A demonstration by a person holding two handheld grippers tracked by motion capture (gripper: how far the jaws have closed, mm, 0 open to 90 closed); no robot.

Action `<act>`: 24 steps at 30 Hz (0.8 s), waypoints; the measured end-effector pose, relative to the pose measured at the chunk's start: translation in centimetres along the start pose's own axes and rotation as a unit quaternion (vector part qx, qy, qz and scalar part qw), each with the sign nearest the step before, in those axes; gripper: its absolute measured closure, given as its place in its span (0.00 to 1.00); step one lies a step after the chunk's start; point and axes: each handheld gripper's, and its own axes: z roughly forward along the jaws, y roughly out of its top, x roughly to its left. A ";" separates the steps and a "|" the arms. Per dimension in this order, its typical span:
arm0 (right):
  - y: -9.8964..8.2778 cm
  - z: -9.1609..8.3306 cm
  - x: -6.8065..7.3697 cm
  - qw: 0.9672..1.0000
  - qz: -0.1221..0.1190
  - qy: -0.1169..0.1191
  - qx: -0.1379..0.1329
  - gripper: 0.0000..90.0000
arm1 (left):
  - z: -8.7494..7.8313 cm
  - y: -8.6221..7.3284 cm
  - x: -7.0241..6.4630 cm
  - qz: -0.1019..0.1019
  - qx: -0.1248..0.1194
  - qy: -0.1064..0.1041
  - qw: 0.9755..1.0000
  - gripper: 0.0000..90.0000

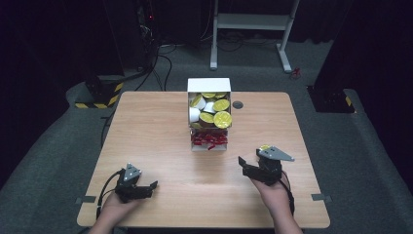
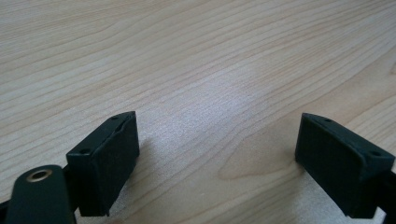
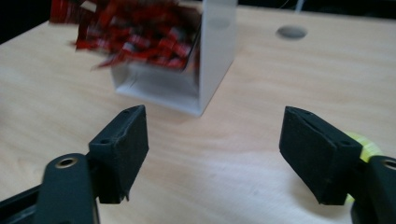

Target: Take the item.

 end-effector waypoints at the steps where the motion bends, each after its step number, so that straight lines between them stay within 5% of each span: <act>1: -0.4 0.3 0.2 1.000 0.001 0.002 0.006 0.23 | 0.0 0.0 0.0 0.000 0.000 0.000 1.000 0.16; 7: -3.6 1.9 1.2 0.999 -0.008 0.000 0.043 0.21 | 0.0 0.0 0.0 0.001 0.001 0.000 1.000 0.16; 11: -5.8 3.0 1.7 0.995 -0.016 0.014 0.093 0.20 | 0.0 0.0 0.0 0.000 0.000 0.001 1.000 0.16; 14: -6.4 3.5 2.4 0.992 -0.053 0.003 0.116 0.18 | 0.0 0.0 0.0 -0.002 -0.002 0.001 1.000 0.16; 16: -6.3 3.8 2.8 0.990 -0.065 -0.004 0.122 0.15 | 0.0 0.0 0.0 -0.002 -0.002 0.001 1.000 0.16; 20: -6.3 4.0 3.9 0.991 -0.049 -0.027 0.119 0.15 | 0.0 0.0 0.0 -0.002 -0.002 0.001 1.000 0.16; 24: -6.4 4.1 4.9 0.990 -0.067 -0.008 0.120 0.14 | 0.0 0.0 0.0 -0.002 -0.002 0.001 1.000 0.16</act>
